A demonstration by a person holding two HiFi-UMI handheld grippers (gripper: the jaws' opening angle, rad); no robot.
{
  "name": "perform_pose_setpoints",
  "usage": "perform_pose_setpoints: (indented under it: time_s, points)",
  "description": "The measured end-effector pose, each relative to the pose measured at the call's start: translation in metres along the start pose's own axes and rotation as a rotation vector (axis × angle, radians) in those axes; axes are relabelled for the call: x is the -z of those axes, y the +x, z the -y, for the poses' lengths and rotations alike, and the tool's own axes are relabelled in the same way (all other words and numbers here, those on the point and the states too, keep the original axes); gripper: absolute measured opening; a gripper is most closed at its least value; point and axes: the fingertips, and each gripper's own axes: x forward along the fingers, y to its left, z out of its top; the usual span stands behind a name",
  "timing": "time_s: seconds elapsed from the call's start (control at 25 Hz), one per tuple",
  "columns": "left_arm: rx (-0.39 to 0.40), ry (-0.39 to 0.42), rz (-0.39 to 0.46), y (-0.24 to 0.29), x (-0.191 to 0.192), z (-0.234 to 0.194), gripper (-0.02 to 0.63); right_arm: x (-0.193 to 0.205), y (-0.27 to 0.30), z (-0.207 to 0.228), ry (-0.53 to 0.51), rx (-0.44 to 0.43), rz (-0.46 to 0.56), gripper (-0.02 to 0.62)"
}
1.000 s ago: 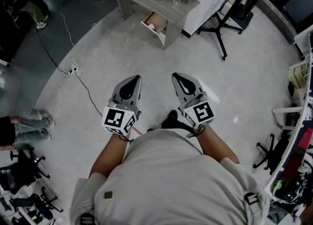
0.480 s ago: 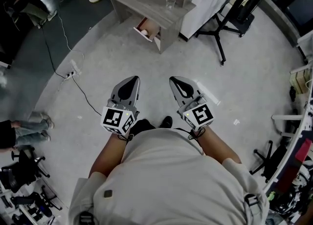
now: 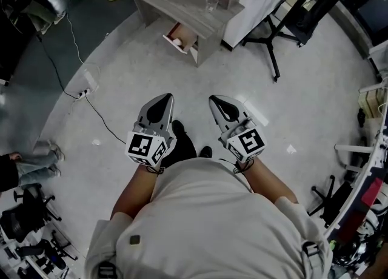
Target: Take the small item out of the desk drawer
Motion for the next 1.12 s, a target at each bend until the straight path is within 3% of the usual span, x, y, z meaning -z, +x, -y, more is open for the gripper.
perform_pose_setpoints:
  time_s: [0.56, 0.84, 1.12]
  points:
    - [0.016, -0.055, -0.008, 0.065, -0.007, -0.137, 0.012, -0.010, 0.164, 0.031, -0.024, -0.043, -0.020, 0.021]
    - [0.059, -0.082, -0.005, 0.075, -0.013, -0.185, 0.012, -0.021, 0.229, 0.031, -0.020, -0.038, -0.017, 0.021]
    - [0.026, -0.071, 0.025, 0.077, -0.024, -0.225, 0.012, -0.023, 0.270, 0.037, -0.017, -0.060, -0.029, 0.021]
